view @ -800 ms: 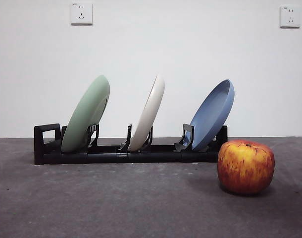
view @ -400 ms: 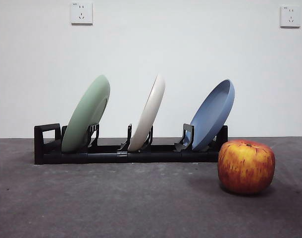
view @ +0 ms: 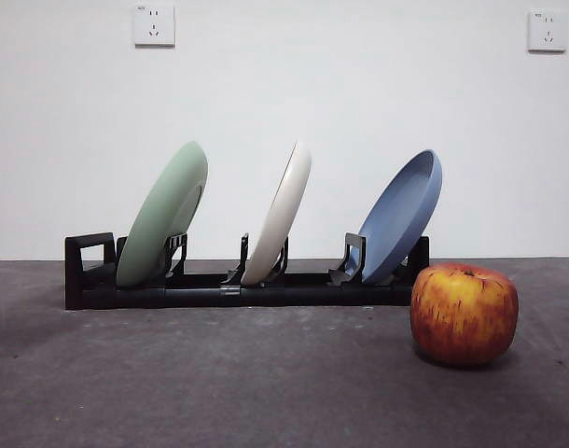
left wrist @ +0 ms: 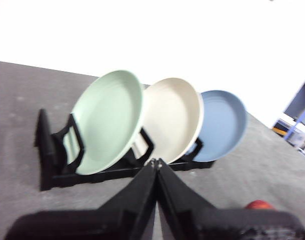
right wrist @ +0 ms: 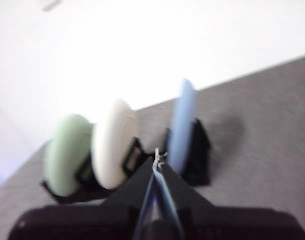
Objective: Take the green plate from the plate rack,put the plate on the table,take the apple from the table,put the apple in the plate
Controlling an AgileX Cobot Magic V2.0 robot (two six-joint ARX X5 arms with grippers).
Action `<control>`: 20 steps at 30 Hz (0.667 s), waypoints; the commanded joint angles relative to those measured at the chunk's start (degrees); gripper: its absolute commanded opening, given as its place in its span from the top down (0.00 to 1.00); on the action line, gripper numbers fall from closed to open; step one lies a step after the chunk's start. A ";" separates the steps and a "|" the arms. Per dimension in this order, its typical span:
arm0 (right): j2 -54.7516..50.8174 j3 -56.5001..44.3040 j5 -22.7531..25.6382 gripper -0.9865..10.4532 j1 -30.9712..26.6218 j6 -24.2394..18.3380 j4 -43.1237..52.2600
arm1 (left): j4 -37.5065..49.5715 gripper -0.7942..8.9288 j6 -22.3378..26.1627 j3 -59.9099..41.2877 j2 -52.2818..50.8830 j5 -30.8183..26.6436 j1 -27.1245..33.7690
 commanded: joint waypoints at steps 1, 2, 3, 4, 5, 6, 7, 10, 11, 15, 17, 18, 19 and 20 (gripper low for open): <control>4.52 6.34 -3.54 0.92 0.04 0.42 0.35 | -3.56 0.92 -0.24 6.12 4.55 0.96 0.13; 6.27 8.55 -4.59 0.92 0.04 0.42 -0.15 | -5.07 0.92 -0.22 8.15 6.16 1.07 0.13; 8.44 11.21 -5.99 0.92 0.04 0.39 -0.94 | -6.88 0.92 -0.17 10.51 8.07 1.27 0.13; 10.71 13.94 -7.74 0.92 0.04 0.39 -1.90 | -8.81 0.92 0.04 12.96 10.03 1.36 0.13; 12.72 16.31 -9.38 0.92 0.04 0.39 -2.78 | -10.58 0.92 0.39 15.15 11.72 1.55 0.13; 15.52 19.61 -11.56 0.92 0.04 0.39 -4.24 | -12.90 0.92 0.96 18.12 13.99 2.32 0.13; 17.68 22.14 -13.25 0.92 0.04 0.39 -5.46 | -14.71 0.92 1.68 20.41 15.76 2.78 0.13; 24.98 30.73 -18.67 0.92 0.07 -0.94 -10.40 | -21.03 0.92 5.22 28.46 21.68 4.35 0.04; 27.12 33.38 -20.02 0.92 0.09 -1.97 -12.39 | -22.82 0.92 6.40 30.91 23.52 4.61 -0.07; 36.68 45.35 -21.79 0.92 0.15 -6.71 -24.13 | -30.47 0.92 10.32 41.48 31.58 5.46 -1.05; 41.13 50.82 -21.75 0.92 0.44 -9.73 -30.40 | -33.83 0.92 11.72 46.03 35.08 5.51 -1.90; 43.39 53.62 -21.77 0.92 0.74 -11.61 -33.64 | -35.47 0.92 12.52 48.26 36.85 5.53 -2.43; 45.59 56.35 -21.70 0.91 1.22 -13.27 -36.70 | -37.09 0.92 12.98 50.38 38.53 5.51 -2.99; 47.39 58.49 -21.70 0.91 1.66 -14.47 -38.97 | -38.14 0.92 13.33 52.00 39.80 5.53 -3.43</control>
